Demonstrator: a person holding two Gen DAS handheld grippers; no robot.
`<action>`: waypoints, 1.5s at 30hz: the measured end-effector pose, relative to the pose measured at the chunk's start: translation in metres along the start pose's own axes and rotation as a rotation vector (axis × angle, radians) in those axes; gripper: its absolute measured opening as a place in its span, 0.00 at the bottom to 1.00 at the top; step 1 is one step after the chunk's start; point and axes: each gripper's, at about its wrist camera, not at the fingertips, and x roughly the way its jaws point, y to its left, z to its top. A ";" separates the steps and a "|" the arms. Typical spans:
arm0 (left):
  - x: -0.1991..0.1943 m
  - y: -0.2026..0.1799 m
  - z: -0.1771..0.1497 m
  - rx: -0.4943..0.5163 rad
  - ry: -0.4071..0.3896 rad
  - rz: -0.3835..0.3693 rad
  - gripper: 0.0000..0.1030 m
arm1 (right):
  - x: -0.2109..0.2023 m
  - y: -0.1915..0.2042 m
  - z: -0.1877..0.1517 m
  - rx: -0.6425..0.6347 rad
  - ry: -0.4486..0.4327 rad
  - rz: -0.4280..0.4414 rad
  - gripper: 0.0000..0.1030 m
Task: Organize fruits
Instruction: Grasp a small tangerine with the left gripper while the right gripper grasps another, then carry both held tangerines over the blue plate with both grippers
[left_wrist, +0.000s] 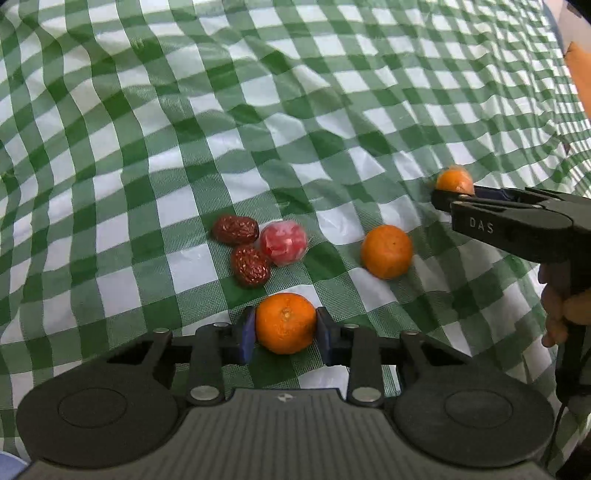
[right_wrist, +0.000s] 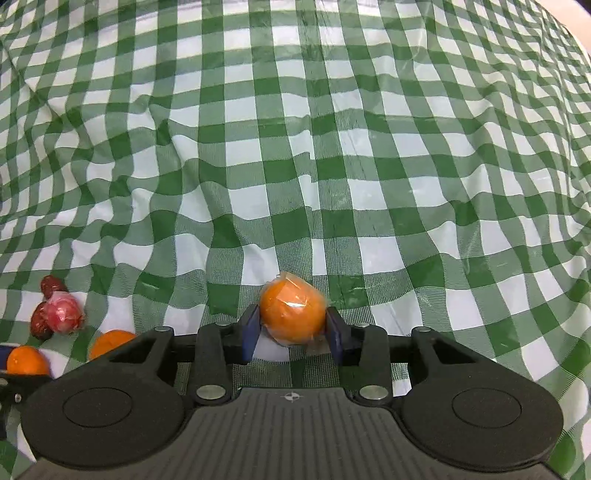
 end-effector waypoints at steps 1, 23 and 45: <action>-0.004 0.000 -0.001 0.001 -0.004 0.004 0.36 | -0.007 0.000 -0.001 0.001 -0.007 -0.008 0.38; -0.248 0.085 -0.132 -0.217 -0.105 0.150 0.36 | -0.287 0.133 -0.056 -0.119 -0.067 0.376 0.38; -0.349 0.135 -0.262 -0.400 -0.152 0.218 0.36 | -0.399 0.240 -0.109 -0.371 -0.074 0.540 0.38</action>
